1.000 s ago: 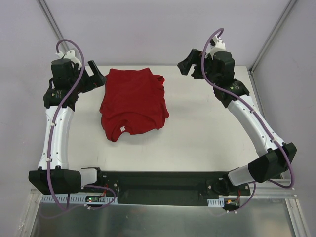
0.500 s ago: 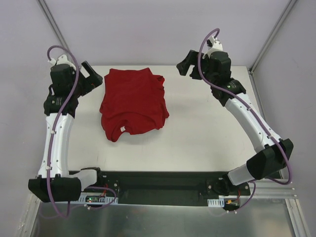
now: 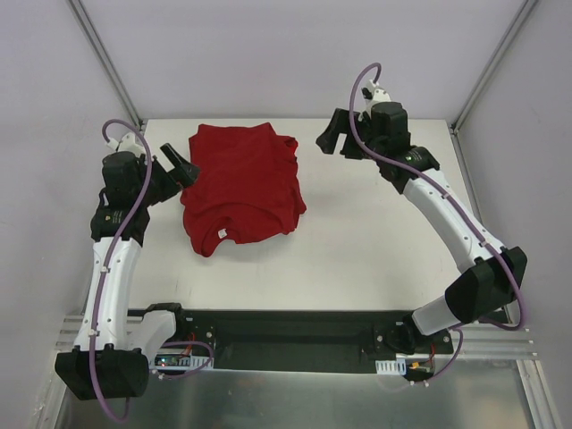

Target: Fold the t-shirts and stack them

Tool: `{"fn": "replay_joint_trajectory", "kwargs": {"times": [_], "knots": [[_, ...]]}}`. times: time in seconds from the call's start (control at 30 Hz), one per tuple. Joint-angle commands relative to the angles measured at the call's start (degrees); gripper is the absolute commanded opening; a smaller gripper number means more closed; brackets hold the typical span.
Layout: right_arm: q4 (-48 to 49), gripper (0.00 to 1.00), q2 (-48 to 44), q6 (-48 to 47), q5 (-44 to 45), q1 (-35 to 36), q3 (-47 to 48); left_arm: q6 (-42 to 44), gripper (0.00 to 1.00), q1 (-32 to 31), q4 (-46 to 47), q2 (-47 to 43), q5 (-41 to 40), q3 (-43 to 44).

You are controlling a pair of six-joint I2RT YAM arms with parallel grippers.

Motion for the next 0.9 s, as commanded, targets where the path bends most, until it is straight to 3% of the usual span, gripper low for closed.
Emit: {"fn": "replay_joint_trajectory", "kwargs": {"times": [0.0,0.6,0.73,0.87], "knots": [[-4.9,0.96,0.0,-2.1,-3.0,0.3,0.4,-1.5,0.99,-0.3,2.2,-0.3,7.8,-1.2],[-2.6,0.96,-4.0,-3.8,-6.8,1.5,-1.4,3.5,0.99,-4.0,0.2,4.8,9.3,4.7],[-2.7,0.96,-4.9,-2.4,-6.3,1.6,0.6,6.1,0.99,-19.2,-0.6,8.2,-1.5,9.3],[-7.8,0.96,-7.2,1.0,3.8,1.1,4.8,5.7,0.99,-27.8,-0.7,13.4,-10.7,15.0]]}}
